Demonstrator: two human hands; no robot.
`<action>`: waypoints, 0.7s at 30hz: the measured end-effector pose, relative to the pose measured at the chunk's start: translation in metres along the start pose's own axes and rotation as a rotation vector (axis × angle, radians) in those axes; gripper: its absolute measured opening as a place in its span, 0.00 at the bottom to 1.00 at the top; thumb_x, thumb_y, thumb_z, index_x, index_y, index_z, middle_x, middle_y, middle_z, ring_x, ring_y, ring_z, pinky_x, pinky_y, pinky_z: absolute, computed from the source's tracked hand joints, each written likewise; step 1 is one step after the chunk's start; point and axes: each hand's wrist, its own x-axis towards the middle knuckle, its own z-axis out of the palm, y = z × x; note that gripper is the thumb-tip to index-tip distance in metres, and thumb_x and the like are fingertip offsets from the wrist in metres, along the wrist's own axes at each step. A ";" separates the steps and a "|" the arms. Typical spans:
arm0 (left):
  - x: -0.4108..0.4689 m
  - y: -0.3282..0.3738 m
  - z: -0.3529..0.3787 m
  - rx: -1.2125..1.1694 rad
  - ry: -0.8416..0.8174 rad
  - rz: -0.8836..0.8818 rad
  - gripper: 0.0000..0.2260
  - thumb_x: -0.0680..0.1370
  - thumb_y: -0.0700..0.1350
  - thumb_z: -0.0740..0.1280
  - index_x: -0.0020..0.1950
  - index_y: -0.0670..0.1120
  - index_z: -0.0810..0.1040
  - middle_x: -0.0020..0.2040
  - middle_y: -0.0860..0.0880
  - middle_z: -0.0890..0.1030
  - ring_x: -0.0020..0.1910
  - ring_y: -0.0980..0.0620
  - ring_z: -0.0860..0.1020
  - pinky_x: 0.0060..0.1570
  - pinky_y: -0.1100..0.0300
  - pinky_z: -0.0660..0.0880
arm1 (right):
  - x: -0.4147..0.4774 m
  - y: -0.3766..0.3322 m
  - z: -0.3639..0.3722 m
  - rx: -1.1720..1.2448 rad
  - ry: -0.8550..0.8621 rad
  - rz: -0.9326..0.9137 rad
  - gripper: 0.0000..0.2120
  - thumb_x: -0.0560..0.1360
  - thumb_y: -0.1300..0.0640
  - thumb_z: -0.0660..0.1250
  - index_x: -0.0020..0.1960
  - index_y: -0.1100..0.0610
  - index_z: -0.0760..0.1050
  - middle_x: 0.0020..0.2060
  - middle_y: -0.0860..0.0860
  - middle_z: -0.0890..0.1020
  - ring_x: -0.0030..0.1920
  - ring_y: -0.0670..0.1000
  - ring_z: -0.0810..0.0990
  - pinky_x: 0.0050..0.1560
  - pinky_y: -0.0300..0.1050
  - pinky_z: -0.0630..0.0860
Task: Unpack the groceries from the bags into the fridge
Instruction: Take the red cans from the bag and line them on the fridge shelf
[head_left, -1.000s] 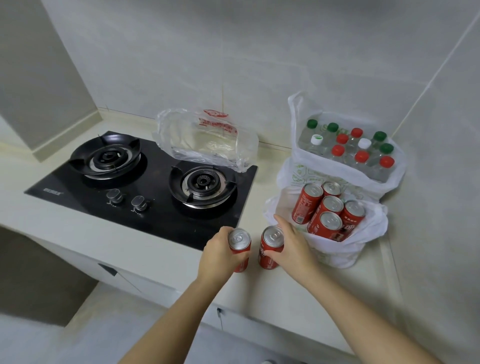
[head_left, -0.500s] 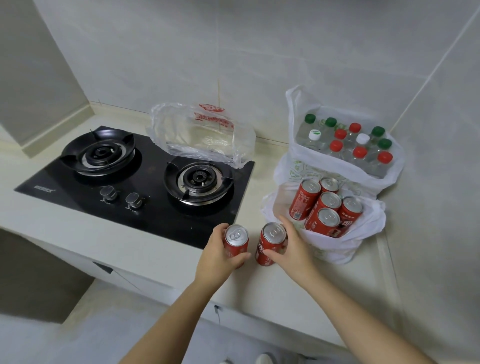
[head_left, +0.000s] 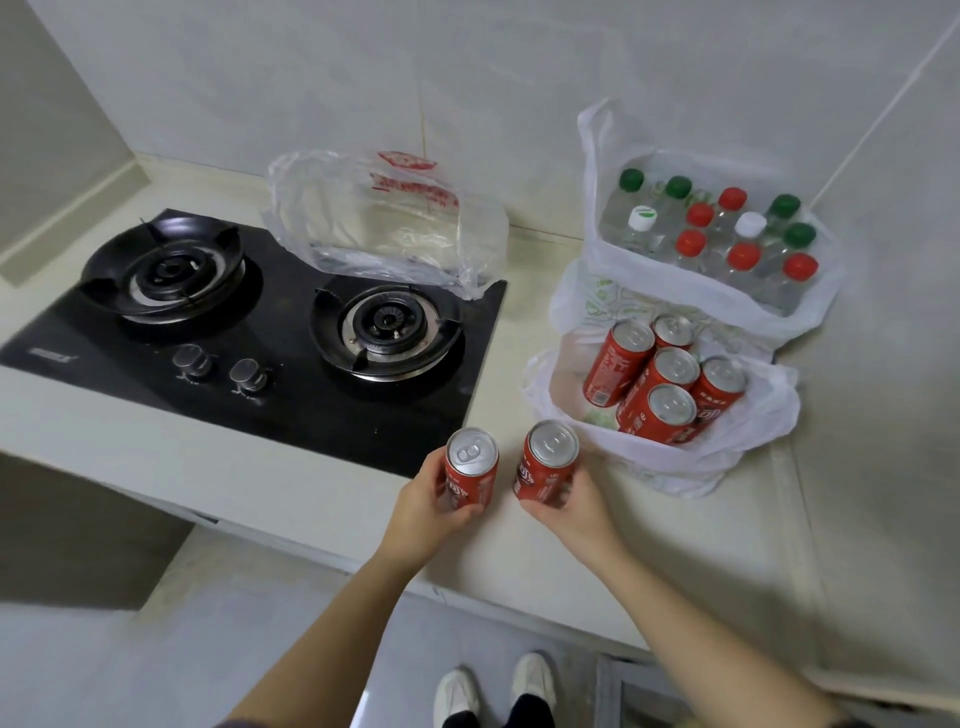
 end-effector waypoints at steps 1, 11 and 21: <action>0.001 -0.003 0.001 0.007 -0.009 -0.008 0.31 0.68 0.40 0.78 0.64 0.59 0.68 0.56 0.62 0.79 0.55 0.65 0.78 0.52 0.73 0.73 | 0.003 0.004 0.003 0.025 0.037 0.012 0.22 0.64 0.60 0.77 0.53 0.51 0.73 0.49 0.50 0.82 0.54 0.52 0.81 0.53 0.44 0.79; 0.004 -0.011 0.008 0.029 0.020 -0.035 0.28 0.67 0.45 0.79 0.61 0.59 0.69 0.53 0.61 0.80 0.52 0.64 0.79 0.48 0.72 0.74 | 0.009 0.015 0.013 0.108 0.081 0.010 0.36 0.57 0.50 0.79 0.63 0.54 0.74 0.54 0.49 0.83 0.56 0.48 0.82 0.60 0.54 0.78; -0.011 0.025 0.006 -0.081 0.217 0.073 0.25 0.68 0.39 0.78 0.60 0.55 0.74 0.51 0.55 0.82 0.49 0.62 0.80 0.47 0.70 0.75 | -0.002 -0.029 0.002 0.111 0.051 -0.050 0.26 0.63 0.64 0.80 0.57 0.50 0.76 0.48 0.46 0.85 0.48 0.44 0.84 0.48 0.38 0.79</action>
